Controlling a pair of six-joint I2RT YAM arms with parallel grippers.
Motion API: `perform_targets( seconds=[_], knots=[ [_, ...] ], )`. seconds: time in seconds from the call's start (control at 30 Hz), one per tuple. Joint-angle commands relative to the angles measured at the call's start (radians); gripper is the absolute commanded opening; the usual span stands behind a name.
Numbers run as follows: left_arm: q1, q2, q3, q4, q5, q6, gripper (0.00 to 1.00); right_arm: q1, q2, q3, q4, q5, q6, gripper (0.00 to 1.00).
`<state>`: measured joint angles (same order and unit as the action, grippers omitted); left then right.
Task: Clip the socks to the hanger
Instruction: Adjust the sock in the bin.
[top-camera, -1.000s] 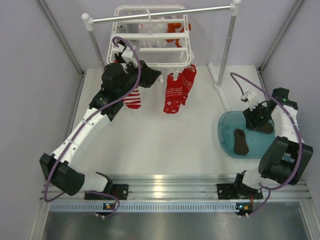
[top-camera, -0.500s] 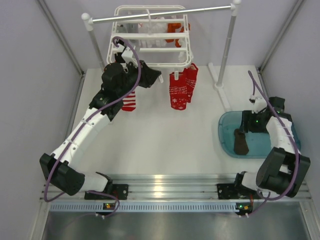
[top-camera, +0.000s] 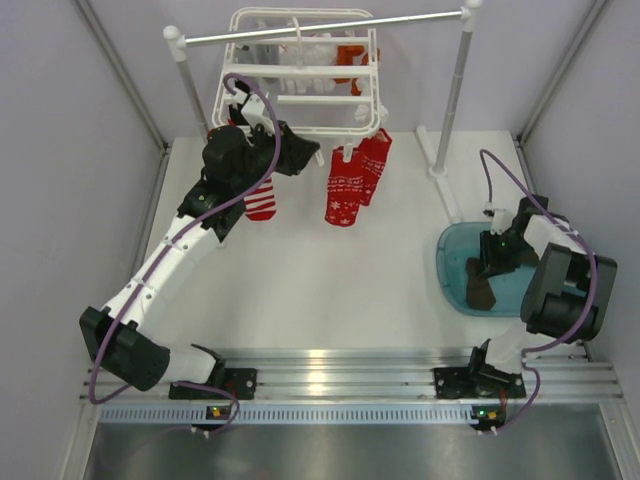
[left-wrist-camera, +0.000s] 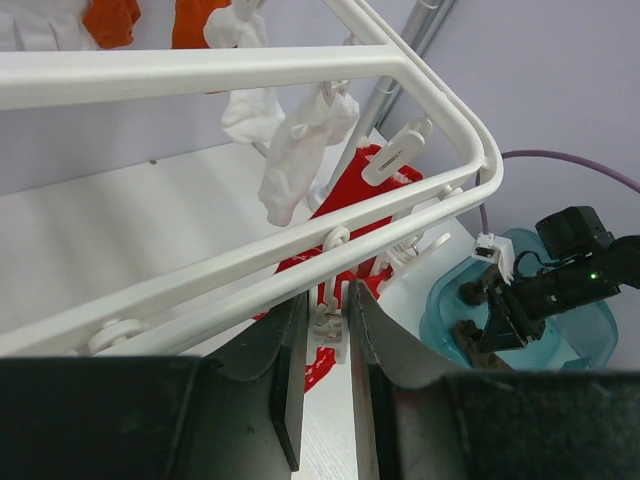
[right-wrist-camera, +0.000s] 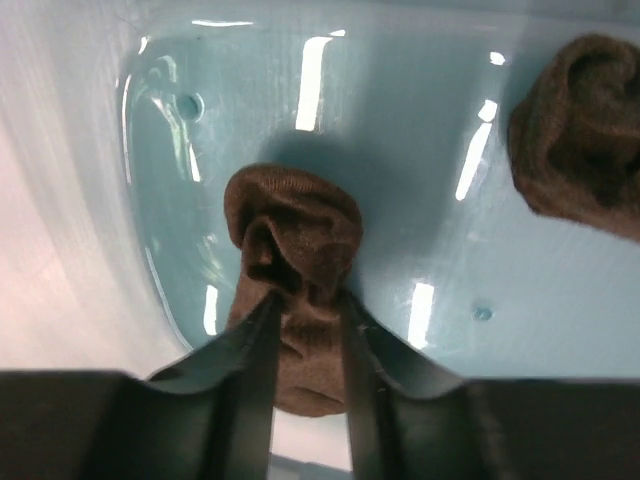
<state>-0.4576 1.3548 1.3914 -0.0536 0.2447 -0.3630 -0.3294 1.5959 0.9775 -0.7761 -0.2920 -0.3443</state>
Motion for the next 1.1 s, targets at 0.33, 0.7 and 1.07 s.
perform_targets(
  seconds=[0.33, 0.7, 1.07],
  knots=[
    [0.007, -0.005, 0.014, 0.037, 0.011, 0.012, 0.00, 0.072, 0.081, 0.270, -0.116, -0.141, -0.659, 0.31],
    [0.007, -0.008, 0.018, 0.028, 0.008, 0.010, 0.00, 0.055, -0.083, 0.108, -0.052, -0.073, -0.504, 0.61],
    [0.007, -0.014, 0.003, 0.044, 0.010, 0.001, 0.00, 0.036, -0.088, -0.056, 0.201, -0.035, -0.446, 0.64]
  ],
)
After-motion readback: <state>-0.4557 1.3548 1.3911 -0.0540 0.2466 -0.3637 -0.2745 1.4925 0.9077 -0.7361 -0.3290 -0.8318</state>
